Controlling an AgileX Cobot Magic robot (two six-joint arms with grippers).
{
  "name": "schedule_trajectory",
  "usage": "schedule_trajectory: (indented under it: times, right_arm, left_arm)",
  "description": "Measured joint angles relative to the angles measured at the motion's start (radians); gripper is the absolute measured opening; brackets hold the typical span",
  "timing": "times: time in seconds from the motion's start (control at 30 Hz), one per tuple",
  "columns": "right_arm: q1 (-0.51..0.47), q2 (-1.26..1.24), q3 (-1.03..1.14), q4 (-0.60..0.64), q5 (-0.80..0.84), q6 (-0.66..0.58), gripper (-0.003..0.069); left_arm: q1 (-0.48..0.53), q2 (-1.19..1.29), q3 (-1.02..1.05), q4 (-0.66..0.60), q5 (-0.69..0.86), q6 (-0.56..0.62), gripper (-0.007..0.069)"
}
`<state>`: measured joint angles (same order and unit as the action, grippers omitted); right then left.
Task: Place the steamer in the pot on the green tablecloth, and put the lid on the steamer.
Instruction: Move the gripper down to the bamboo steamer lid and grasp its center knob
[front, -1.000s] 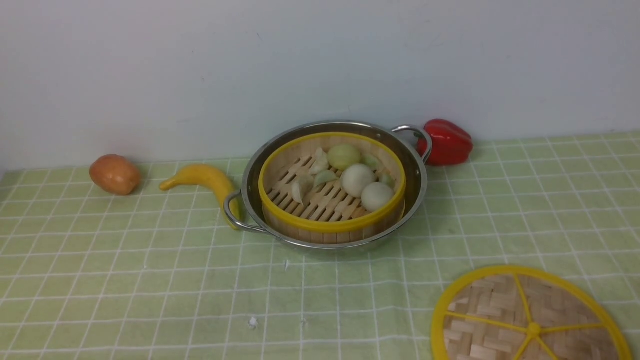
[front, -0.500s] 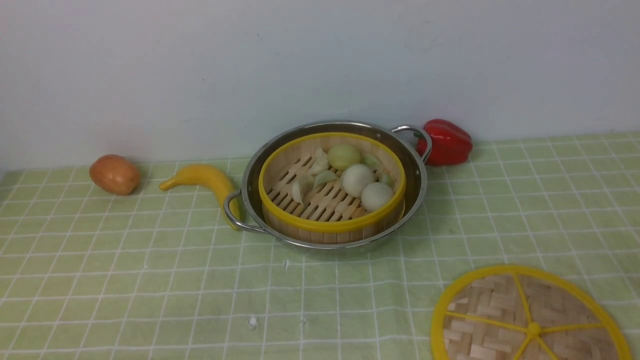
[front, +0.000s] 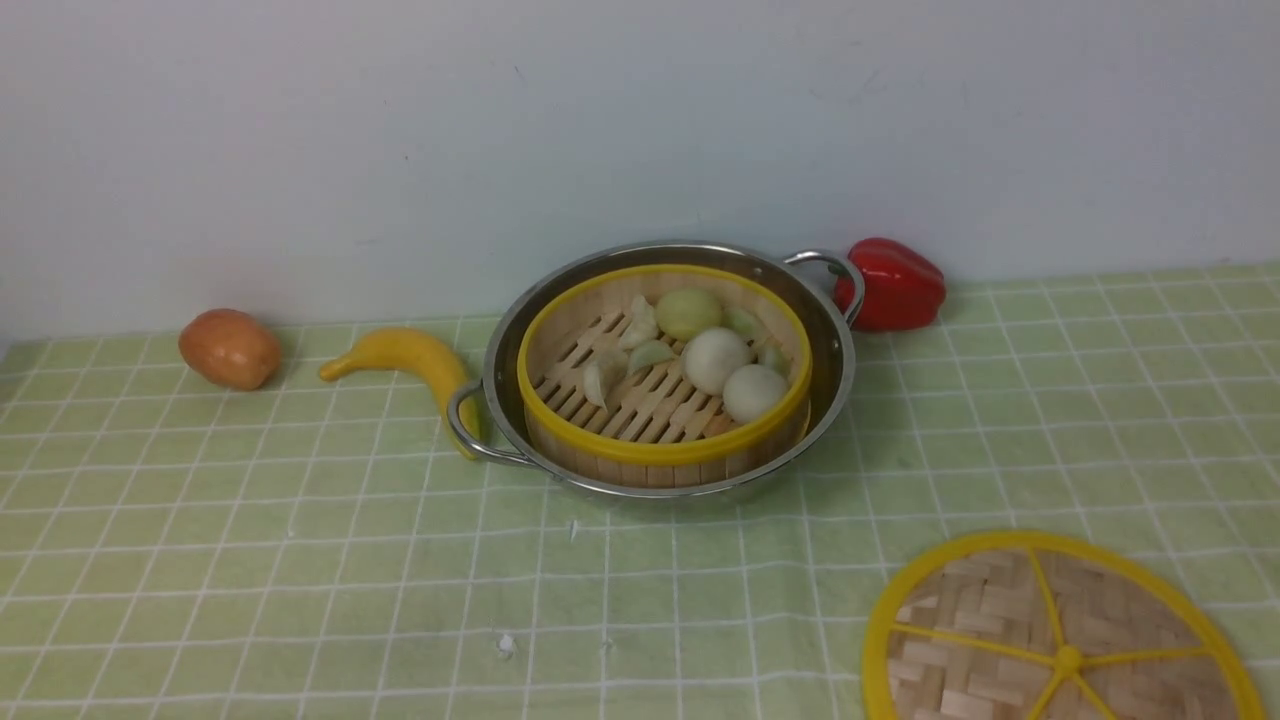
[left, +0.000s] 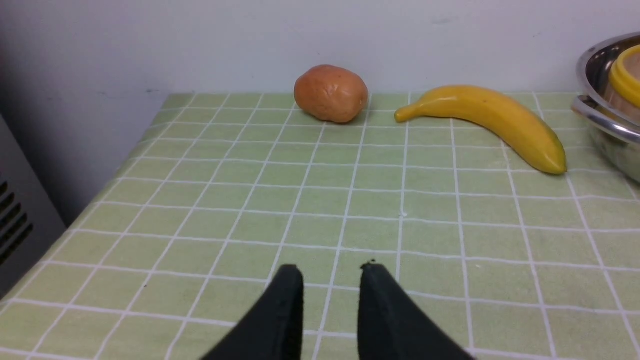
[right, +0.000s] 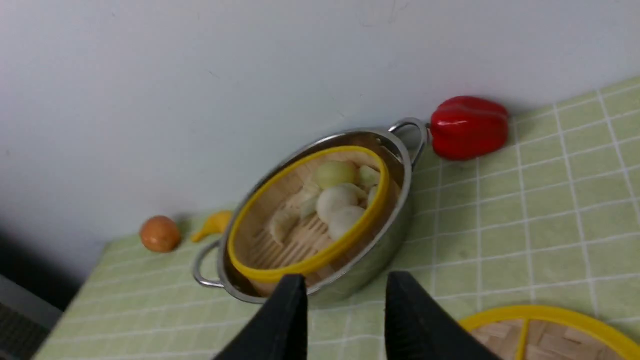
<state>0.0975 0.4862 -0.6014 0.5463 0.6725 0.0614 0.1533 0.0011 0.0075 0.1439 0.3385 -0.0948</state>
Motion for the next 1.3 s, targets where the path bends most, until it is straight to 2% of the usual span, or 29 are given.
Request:
schedule_trajectory:
  times: [0.03, 0.17, 0.4, 0.53, 0.7, 0.77, 0.93, 1.3]
  right_arm:
    - [0.000, 0.056, -0.019, -0.012, 0.037, -0.084, 0.0240]
    - [0.000, 0.219, -0.078, -0.044, 0.192, -0.240, 0.0240]
    - [0.000, 0.567, -0.256, -0.065, 0.407, -0.390, 0.0240]
    - [0.025, 0.733, -0.358, -0.087, 0.423, -0.442, 0.0240]
    - [0.118, 0.879, -0.445, -0.157, 0.442, -0.438, 0.0240]
    - [0.200, 0.969, -0.479, -0.290, 0.484, -0.365, 0.0240]
    - [0.289, 1.053, -0.488, -0.442, 0.517, -0.257, 0.0240]
    - [0.319, 1.186, -0.489, -0.546, 0.504, -0.152, 0.0240]
  left_arm:
    - [0.000, 0.000, 0.000, 0.000, 0.000, 0.000, 0.0160]
    - [0.000, 0.000, 0.000, 0.000, 0.000, 0.000, 0.0160]
    - [0.000, 0.000, 0.000, 0.000, 0.000, 0.000, 0.0160]
    - [0.000, 0.000, 0.000, 0.000, 0.000, 0.000, 0.0160]
    - [0.000, 0.000, 0.000, 0.000, 0.000, 0.000, 0.0160]
    - [0.000, 0.000, 0.000, 0.000, 0.000, 0.000, 0.0160]
    - [0.000, 0.000, 0.000, 0.000, 0.000, 0.000, 0.0160]
    - [0.000, 0.000, 0.000, 0.000, 0.000, 0.001, 0.0160]
